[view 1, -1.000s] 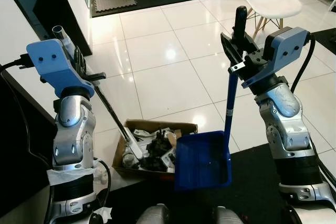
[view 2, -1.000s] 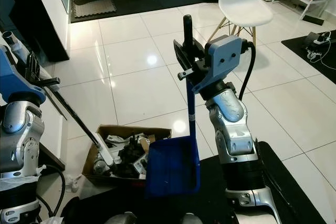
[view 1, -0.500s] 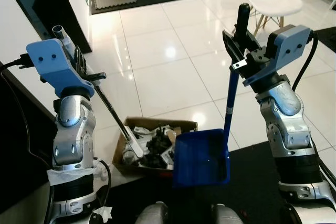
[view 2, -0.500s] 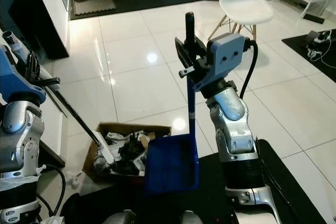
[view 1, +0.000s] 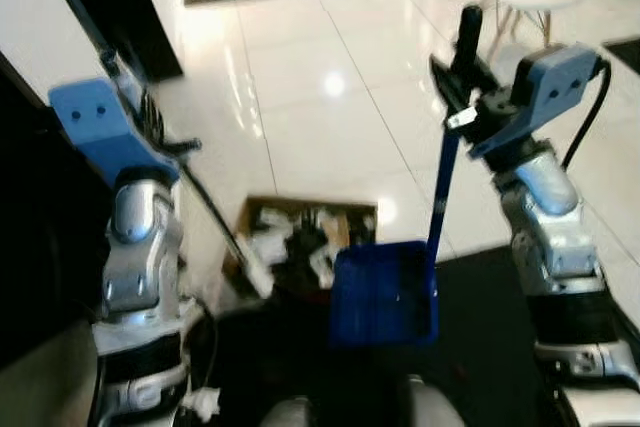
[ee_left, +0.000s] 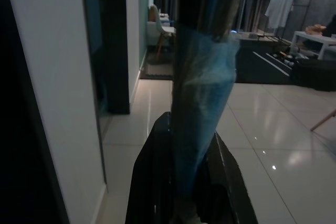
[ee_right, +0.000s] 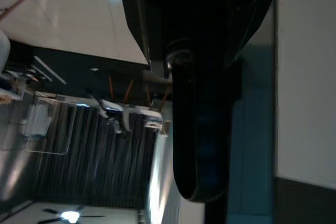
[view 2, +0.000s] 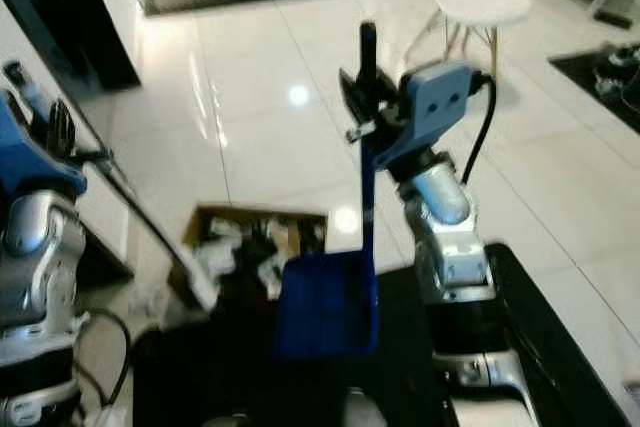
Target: Sweep floor
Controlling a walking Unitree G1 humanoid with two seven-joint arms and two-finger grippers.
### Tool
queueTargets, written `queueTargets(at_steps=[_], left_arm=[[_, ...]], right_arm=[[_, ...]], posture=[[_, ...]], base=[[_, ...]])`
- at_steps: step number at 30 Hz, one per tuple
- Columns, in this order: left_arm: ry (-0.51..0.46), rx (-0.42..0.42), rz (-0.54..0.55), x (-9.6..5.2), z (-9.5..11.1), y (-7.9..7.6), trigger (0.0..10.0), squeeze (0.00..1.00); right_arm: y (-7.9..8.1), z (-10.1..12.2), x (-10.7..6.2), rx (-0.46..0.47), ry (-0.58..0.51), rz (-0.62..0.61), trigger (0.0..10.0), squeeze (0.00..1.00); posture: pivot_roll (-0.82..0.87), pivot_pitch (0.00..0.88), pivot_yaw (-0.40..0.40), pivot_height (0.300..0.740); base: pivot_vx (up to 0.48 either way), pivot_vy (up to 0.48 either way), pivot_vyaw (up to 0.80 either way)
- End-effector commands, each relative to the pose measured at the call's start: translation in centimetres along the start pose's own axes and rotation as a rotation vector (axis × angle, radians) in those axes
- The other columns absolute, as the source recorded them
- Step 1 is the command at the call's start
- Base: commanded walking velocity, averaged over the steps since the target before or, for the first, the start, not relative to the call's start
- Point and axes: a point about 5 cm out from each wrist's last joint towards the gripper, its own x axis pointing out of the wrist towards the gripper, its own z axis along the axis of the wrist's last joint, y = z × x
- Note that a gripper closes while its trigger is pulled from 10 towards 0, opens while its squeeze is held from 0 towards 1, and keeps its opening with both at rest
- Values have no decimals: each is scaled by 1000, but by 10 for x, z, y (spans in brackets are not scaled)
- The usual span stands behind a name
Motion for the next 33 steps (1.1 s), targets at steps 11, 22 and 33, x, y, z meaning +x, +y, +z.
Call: queueTargets(at_steps=[11, 22, 33], left_arm=[[-49, 14, 2, 0, 8, 1, 10000, 0], [-49, 18, 5, -1, 8, 2, 10000, 0], [-47, 19, -3, -1, 8, 1, 10000, 0]], right_arm=[[2, 5, 4, 2, -28, 4, 10000, 0], [3, 5, 5, 5, -27, 8, 10000, 0], [3, 4, 5, 9, -23, 3, 10000, 0]], posture=[[42, 10, 33, 740], [44, 16, 30, 740], [45, 18, 32, 740]], base=[[-380, 0, 0], [-232, 0, 0], [0, 0, 0]])
